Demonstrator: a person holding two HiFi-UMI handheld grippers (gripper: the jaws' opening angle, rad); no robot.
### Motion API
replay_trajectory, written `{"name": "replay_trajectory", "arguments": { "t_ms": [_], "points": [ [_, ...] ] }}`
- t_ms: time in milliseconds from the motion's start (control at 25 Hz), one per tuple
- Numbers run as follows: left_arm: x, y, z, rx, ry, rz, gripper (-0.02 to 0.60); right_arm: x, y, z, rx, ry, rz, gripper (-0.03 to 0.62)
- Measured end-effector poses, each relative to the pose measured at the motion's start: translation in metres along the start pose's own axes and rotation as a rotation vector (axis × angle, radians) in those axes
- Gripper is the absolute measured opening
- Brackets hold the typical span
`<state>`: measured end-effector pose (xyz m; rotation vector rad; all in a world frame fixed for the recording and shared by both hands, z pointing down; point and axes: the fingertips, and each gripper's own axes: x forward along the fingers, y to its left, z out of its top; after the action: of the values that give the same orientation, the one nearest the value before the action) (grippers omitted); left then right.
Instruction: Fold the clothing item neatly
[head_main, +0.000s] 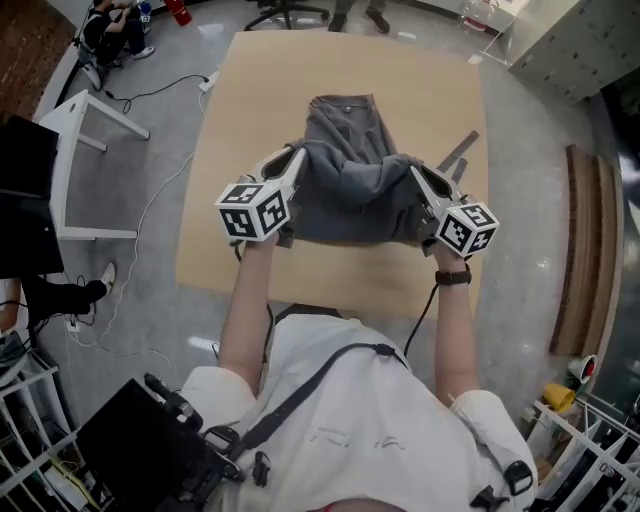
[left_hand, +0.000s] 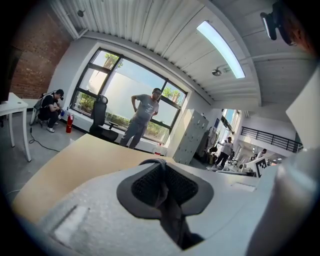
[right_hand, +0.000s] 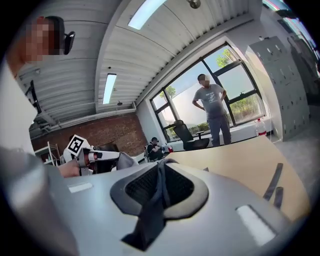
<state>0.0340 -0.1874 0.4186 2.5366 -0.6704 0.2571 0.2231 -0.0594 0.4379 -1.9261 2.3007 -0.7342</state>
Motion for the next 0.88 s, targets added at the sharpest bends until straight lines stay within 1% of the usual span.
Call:
{"name": "replay_trajectory", "arguments": {
  "t_ms": [160,360,440,520,560,600,640,680,720,800,840,880],
  "points": [
    [0.066,0.038,0.022,-0.016,0.024,0.001,0.037,0.055,-0.054,0.017,0.050,0.030,-0.018,0.041],
    [0.141,0.095,0.030,-0.035,0.061,0.020,0.037,0.126,-0.123,0.020,0.129,0.079,-0.074,0.041],
    [0.167,0.120,0.028,-0.047,0.070,0.045,0.038,0.150,-0.150,0.017,0.158,0.100,-0.112,0.042],
    [0.190,0.148,0.017,-0.046,0.099,0.103,0.047,0.171,-0.182,0.007,0.169,0.140,-0.179,0.055],
    [0.200,0.165,0.007,-0.027,0.130,0.149,0.056,0.180,-0.200,-0.001,0.168,0.164,-0.223,0.088],
    [0.209,0.182,-0.004,-0.001,0.168,0.202,0.080,0.188,-0.217,-0.011,0.165,0.190,-0.266,0.156],
    [0.214,0.197,-0.015,0.023,0.203,0.248,0.105,0.193,-0.232,-0.020,0.163,0.217,-0.302,0.251],
    [0.214,0.209,-0.025,0.033,0.226,0.278,0.114,0.195,-0.244,-0.029,0.160,0.244,-0.330,0.322],
    [0.209,0.216,-0.033,0.031,0.239,0.292,0.131,0.194,-0.250,-0.036,0.153,0.264,-0.348,0.334],
    [0.188,0.222,-0.046,0.019,0.250,0.299,0.135,0.186,-0.253,-0.043,0.121,0.282,-0.360,0.339],
    [0.175,0.223,-0.053,0.017,0.257,0.302,0.135,0.181,-0.252,-0.045,0.101,0.287,-0.357,0.367],
    [0.162,0.223,-0.062,0.014,0.267,0.303,0.135,0.175,-0.251,-0.048,0.079,0.296,-0.356,0.407]
  ]
}}
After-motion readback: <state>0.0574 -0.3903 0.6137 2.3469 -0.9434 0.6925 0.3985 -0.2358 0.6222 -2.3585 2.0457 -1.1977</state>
